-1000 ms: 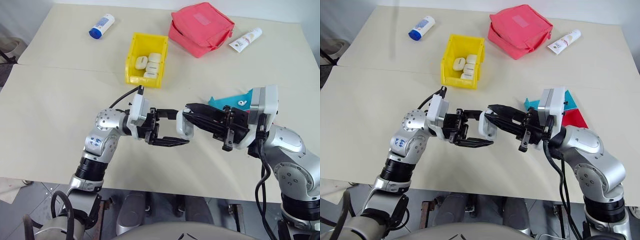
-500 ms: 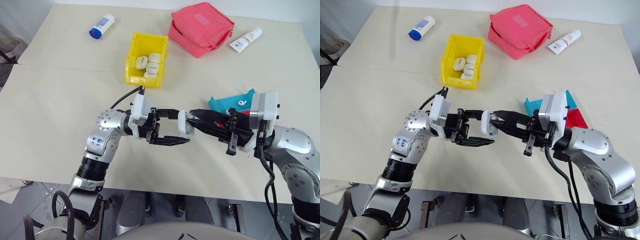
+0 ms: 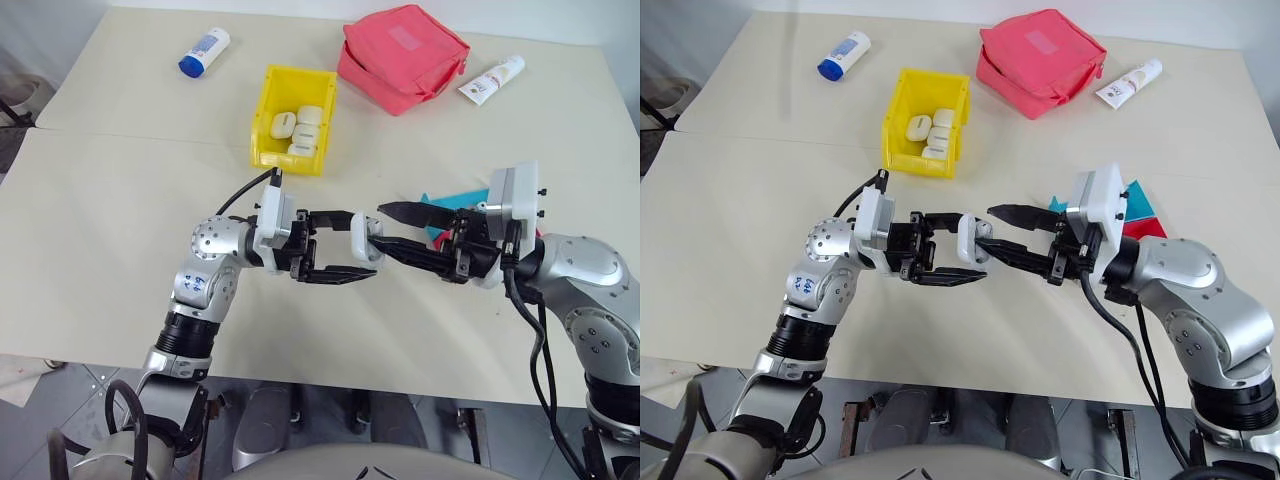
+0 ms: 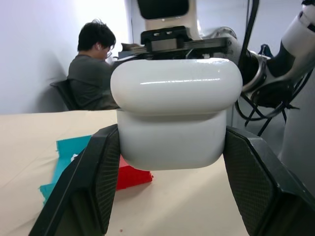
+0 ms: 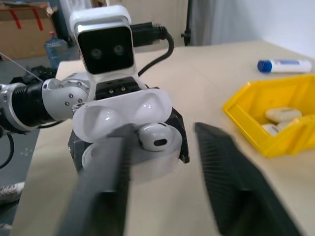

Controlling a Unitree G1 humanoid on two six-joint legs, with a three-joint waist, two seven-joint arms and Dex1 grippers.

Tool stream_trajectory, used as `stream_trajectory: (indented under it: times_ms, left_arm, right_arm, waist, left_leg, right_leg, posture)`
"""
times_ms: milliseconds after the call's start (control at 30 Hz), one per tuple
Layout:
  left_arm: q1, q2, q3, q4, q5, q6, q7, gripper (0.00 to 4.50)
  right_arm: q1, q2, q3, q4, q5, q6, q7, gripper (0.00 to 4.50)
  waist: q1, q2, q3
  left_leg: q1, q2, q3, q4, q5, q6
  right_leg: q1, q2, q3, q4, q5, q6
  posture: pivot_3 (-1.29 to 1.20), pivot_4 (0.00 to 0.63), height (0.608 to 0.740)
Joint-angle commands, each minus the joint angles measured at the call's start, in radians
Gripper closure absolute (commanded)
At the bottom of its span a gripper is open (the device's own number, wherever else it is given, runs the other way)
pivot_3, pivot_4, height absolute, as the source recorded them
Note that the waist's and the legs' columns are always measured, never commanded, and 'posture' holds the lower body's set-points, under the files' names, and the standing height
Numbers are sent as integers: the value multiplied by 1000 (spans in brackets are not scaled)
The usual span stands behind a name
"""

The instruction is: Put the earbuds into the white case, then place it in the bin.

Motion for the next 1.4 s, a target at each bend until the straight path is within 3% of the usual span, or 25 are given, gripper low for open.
stream_trajectory:
  times_ms: [33, 700, 967, 1400]
  left_arm:
    - [-40, -18, 8, -20, -17, -39, -11, 1726]
    - [-91, -18, 38, 145, -5, -99, -33, 1726]
    - [-85, -15, 47, 169, 7, -127, -29, 1726]
    - [-52, -29, 37, 133, 12, -124, -7, 1726]
  right_arm:
    - [-32, -17, 7, -19, 5, 29, 4, 2455]
    - [-66, -139, -114, -50, 59, 98, 45, 2455]
    - [186, -312, -287, 132, -146, 24, 133, 2455]
    - [463, -342, -512, 332, -316, -71, 253, 2455]
  waist:
    - [0, 0, 0]
    - [0, 0, 0]
    - [6, -1, 1]
    - [6, -1, 1]
  left_leg:
    - [0, 0, 0, 0, 0, 0]
    - [0, 0, 0, 0, 0, 0]
    - [-1, -2, -1, 0, 0, 1]
    - [0, -2, 0, -1, 1, 2]
  right_leg:
    - [0, 0, 0, 0, 0, 0]
    - [0, 0, 0, 0, 0, 0]
    - [1, -1, -1, -2, 1, 2]
    - [1, -1, 0, -2, 1, 2]
  posture:
    - [0, 150, 740]
    - [0, 150, 740]
    - [0, 150, 740]
    - [0, 150, 740]
